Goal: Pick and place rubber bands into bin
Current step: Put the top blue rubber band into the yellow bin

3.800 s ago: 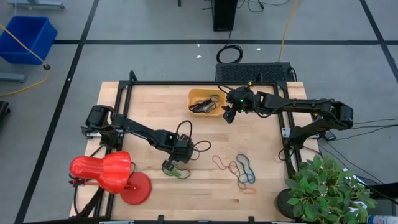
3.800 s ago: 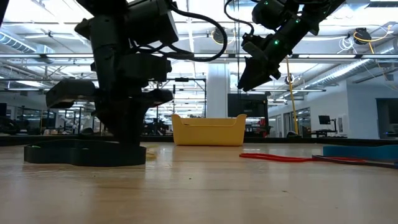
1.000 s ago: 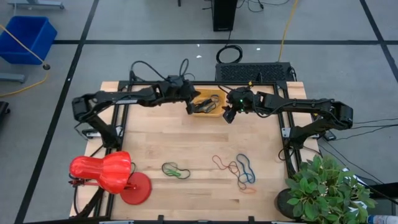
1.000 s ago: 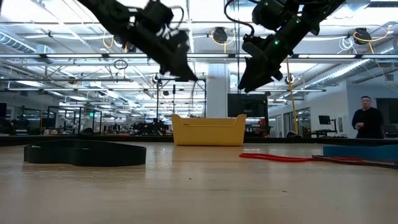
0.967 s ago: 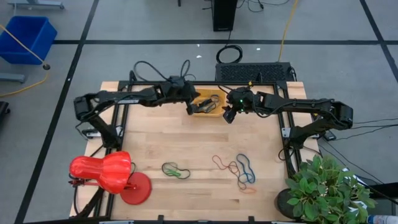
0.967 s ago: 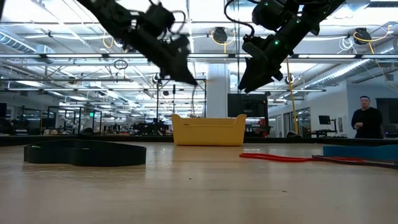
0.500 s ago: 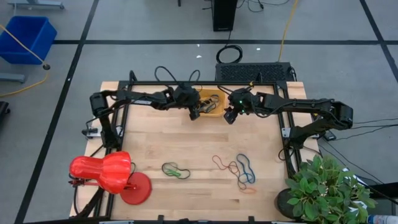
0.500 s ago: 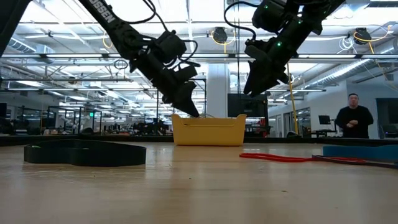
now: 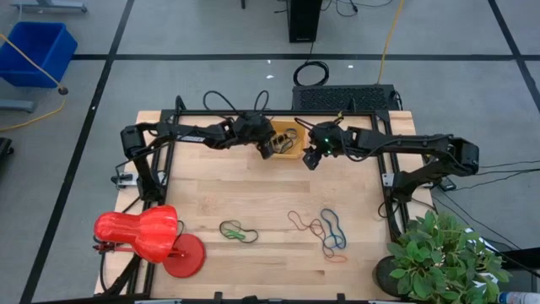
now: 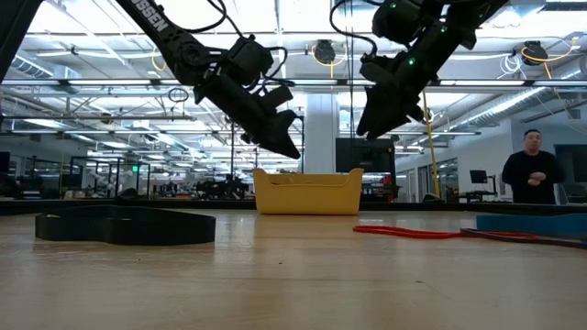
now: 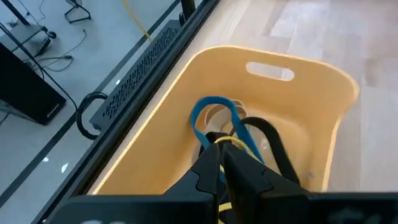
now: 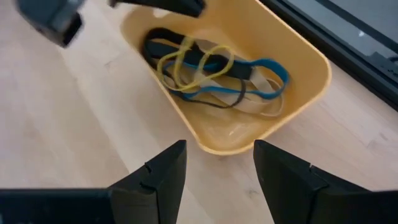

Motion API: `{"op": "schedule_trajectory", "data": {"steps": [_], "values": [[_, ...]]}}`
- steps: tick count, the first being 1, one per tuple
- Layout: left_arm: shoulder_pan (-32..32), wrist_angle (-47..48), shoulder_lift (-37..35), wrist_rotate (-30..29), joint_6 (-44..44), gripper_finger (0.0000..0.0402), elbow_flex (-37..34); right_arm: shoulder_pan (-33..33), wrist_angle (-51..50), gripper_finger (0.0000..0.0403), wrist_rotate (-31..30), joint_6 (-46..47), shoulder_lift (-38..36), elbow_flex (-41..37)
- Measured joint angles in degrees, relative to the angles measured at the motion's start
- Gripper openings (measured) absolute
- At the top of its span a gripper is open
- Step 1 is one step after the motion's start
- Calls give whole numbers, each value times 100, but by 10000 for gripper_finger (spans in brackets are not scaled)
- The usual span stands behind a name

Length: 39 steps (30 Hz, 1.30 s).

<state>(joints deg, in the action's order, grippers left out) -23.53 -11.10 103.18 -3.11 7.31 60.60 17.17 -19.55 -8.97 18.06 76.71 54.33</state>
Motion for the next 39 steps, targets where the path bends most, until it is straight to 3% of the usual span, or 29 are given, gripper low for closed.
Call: {"op": "schedule_trajectory", "data": {"steps": [7, 13, 17, 24, 30, 39], "values": [[79, -199, 0, 4, -6, 31, 2, -733, -336, 180, 7, -16, -611, 2], [85, -275, 0, 11, 2, 31, 2, -1896, -484, 180, 2, -532, -1221, 4], [87, -270, 0, 13, -4, 31, 2, -2530, -722, 180, -11, -207, -1345, 4], [90, -268, 0, 17, -11, 31, 2, -3341, -1715, 180, -419, 1017, -960, 4], [90, -268, 0, 17, -9, 31, 2, -3649, -2458, 181, -450, 2192, -368, 4], [90, -268, 0, 17, -9, 31, 2, -3664, -2754, 180, -150, 2641, 619, 2]]}}
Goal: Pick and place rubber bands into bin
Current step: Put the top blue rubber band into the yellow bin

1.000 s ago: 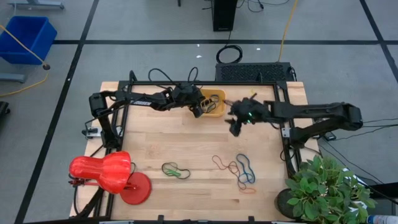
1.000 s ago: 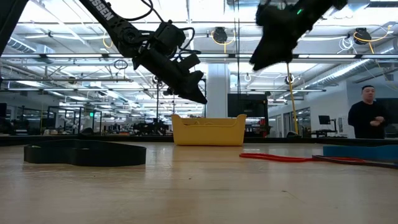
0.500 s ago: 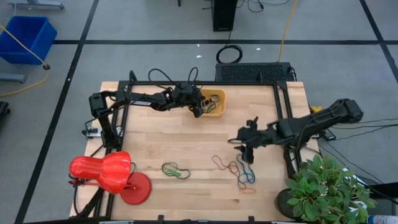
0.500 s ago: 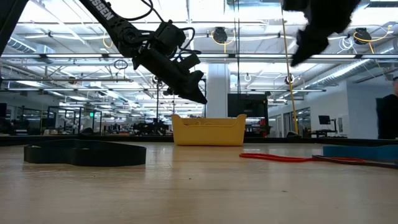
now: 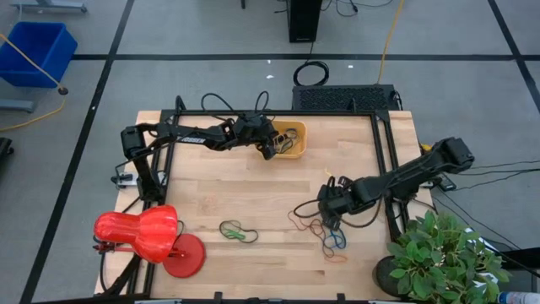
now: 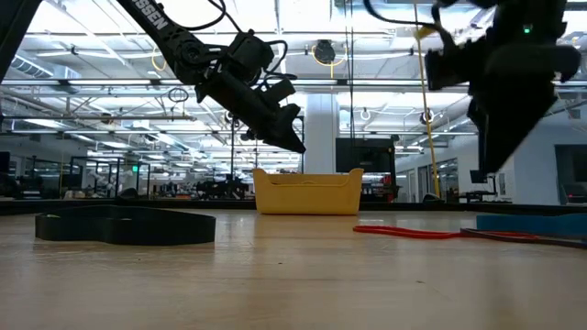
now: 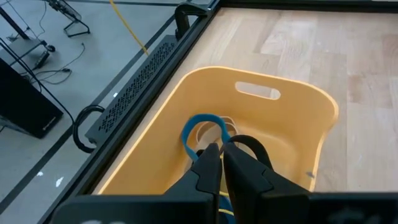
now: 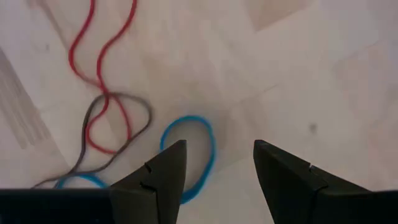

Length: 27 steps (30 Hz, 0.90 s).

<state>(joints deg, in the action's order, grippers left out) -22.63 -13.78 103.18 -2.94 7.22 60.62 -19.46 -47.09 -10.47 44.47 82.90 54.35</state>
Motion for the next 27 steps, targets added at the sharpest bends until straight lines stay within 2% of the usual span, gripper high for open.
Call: {"op": "schedule_trajectory", "data": {"steps": [10, 20, 27], "values": [[0, 17, 0, 0, 0, 31, 0, 11, 25, 180, 19, 13, 517, -17], [0, 19, 0, -1, 0, 31, 0, 35, 1337, 180, 314, 443, 434, -1098], [0, 18, 0, -1, 0, 31, 0, 33, 1449, 181, 295, 870, 443, -1392]]}}
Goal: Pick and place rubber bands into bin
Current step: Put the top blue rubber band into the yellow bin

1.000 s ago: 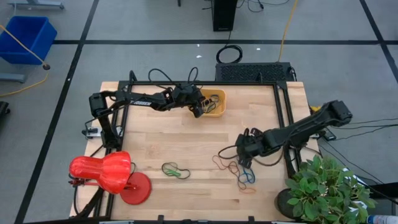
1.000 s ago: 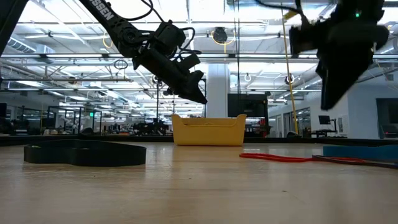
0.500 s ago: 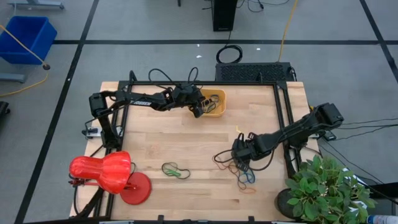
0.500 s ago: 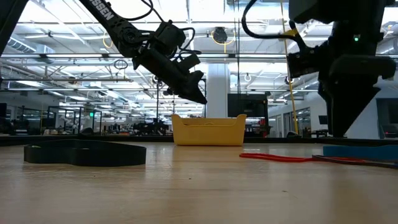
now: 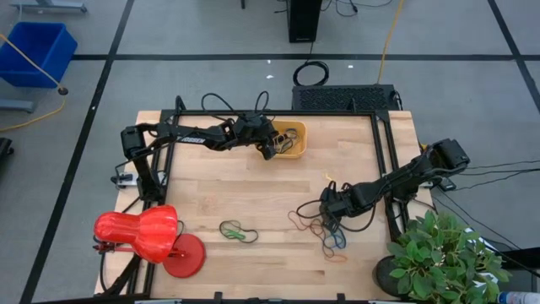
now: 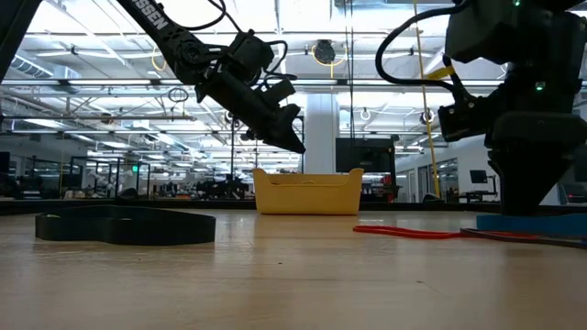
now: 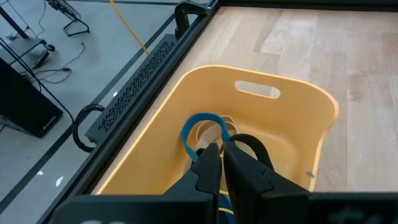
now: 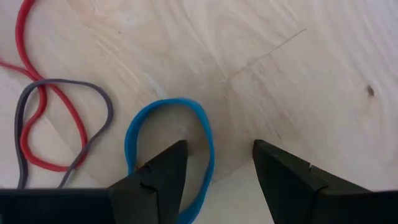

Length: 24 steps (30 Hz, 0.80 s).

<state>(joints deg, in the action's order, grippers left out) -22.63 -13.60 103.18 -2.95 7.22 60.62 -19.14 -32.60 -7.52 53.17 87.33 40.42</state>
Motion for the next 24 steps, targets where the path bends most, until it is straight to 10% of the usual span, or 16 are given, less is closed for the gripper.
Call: {"op": "schedule_trajectory", "data": {"steps": [10, 24], "values": [[0, -1, 0, -1, 39, 31, 0, 2, 103, 167, -5, -395, 4, -9], [5, -26, -29, 7, -312, 31, -1, 2, 172, 6, -78, -767, 15, -15]]}}
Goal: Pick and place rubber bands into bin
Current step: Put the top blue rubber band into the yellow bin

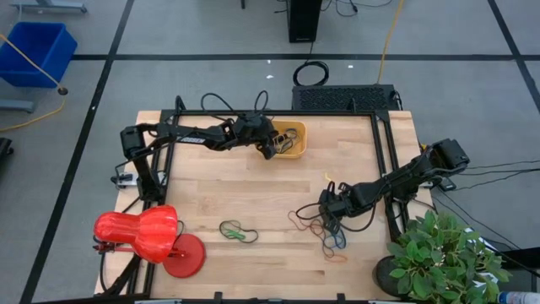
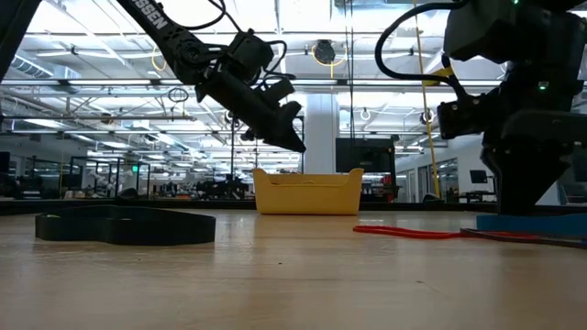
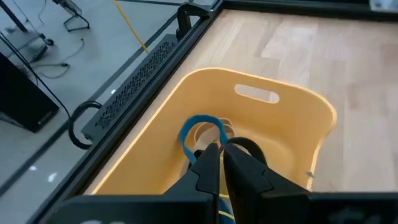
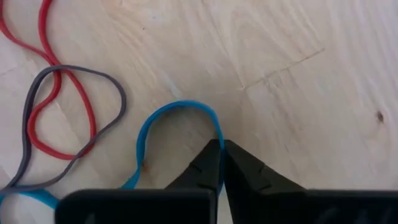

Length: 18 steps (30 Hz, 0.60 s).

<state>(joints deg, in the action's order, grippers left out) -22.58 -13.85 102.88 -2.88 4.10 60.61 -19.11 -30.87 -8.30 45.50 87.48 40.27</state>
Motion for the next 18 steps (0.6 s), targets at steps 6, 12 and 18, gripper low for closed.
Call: {"op": "schedule_trajectory", "data": {"steps": [6, 12, 18], "values": [[26, -27, -269, 320, -636, 31, -10, 0, -31, 3, -435, -161, -473, -31], [108, -76, -871, 722, -761, 31, -6, 124, -53, 2, -1538, -596, -1733, -11], [292, -47, -1624, 821, -873, 31, -3, 577, 910, 1, -2135, -1831, -2811, -15]]}}
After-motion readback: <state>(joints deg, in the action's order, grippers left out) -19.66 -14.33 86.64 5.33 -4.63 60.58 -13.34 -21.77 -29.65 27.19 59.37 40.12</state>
